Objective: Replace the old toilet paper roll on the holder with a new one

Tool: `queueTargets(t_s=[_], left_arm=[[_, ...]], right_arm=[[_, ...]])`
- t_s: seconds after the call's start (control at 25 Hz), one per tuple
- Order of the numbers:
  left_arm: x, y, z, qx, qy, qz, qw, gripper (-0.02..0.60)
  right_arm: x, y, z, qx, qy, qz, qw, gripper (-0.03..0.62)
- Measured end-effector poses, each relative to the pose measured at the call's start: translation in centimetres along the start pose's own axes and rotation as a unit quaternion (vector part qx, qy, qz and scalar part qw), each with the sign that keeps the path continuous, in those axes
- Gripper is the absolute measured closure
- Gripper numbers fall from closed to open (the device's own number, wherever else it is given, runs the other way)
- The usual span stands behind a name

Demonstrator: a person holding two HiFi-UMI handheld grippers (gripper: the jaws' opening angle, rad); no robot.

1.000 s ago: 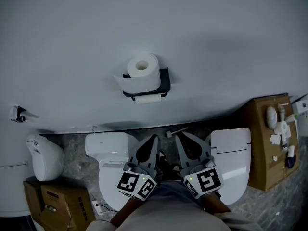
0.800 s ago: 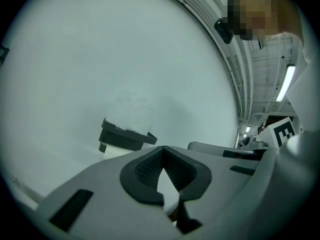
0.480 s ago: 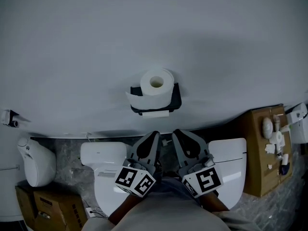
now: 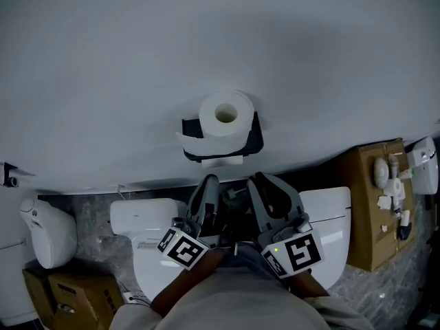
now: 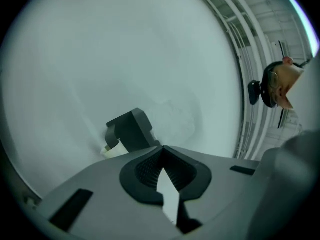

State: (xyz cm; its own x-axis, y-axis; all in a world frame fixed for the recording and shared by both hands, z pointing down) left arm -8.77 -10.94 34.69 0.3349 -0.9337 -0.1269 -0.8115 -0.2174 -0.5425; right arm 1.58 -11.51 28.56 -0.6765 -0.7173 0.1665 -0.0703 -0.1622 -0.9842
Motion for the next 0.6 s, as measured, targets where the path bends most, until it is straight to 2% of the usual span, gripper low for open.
queueTargets(t_s=[0.12,0.24,0.36,0.48,0.6], left_arm=[[0.6,-0.3,-0.7,-0.035,0.000,0.016,0.9993,0.575],[0.8,-1.1,-1.8,-0.073,0.003,0.023,0.9971,0.575],[1.8,-1.6,-2.2,-0.126,-0.016,0.036,0.9913,0.566],[2.5,-2.4,-3.1,-0.172,-0.015,0.037,0.9844,0.478],[3.0,-3.0,-4.3,-0.204,-0.006,0.038,0.9782,0.423]], right_arm=[[0.5,0.3,0.4,-0.003,0.008,-0.004,1.000,0.514],[1.0,0.1,0.6,-0.002,0.014,-0.009,1.000,0.505],[1.3,-0.1,0.7,-0.004,0.019,-0.013,1.000,0.503],[1.4,-0.3,0.9,-0.006,0.020,-0.017,1.000,0.503],[1.5,-0.2,1.2,-0.007,0.019,-0.017,1.000,0.503]])
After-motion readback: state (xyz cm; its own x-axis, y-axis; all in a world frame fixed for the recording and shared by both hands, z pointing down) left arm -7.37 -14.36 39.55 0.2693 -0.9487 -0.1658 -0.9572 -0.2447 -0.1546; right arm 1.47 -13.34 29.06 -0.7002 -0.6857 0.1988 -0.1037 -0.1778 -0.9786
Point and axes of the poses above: the fingertips, and each gripper's own axes: x forward along the fingers, z to its right, y out of its top, the point moved 1 cm from there along -x, backward along the fingers, and after that the axes turned 7 degrees about -z, right-handed, at the moved point
